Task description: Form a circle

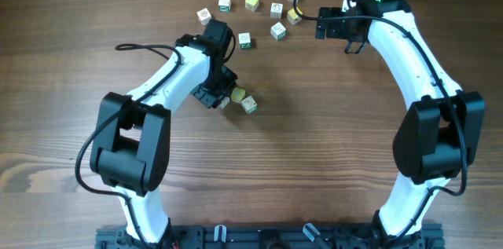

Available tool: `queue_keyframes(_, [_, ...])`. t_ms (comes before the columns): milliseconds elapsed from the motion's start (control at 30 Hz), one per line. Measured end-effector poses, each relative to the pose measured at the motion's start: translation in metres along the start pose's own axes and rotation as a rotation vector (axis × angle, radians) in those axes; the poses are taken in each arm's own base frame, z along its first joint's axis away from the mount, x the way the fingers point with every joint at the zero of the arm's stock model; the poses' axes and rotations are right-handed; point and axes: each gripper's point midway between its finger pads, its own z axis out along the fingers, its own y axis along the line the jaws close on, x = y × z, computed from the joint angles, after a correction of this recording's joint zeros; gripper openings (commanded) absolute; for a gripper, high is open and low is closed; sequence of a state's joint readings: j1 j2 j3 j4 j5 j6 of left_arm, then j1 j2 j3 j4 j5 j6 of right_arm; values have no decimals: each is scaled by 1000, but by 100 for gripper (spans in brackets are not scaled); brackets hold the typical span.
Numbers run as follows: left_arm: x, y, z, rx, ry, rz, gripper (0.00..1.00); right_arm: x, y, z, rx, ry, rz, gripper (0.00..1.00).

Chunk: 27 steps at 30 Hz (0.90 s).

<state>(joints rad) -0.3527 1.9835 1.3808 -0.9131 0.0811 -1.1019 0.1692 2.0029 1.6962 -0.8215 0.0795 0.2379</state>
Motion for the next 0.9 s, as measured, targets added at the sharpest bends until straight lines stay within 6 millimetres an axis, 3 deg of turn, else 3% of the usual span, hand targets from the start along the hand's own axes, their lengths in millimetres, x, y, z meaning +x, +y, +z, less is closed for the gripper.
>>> queue_keyframes(500, [5,-2,0,0,0,14,40,0,0,0,0,0,0,100])
queue_keyframes(600, [5,-2,0,1,-1,14,55,0,0,0,0,0,0,100])
queue_keyframes(733, [4,-2,0,1,-1,11,58,0,0,0,0,0,0,100])
queue_keyframes(900, [3,-1,0,0,-1,7,52,0,0,0,0,0,0,100])
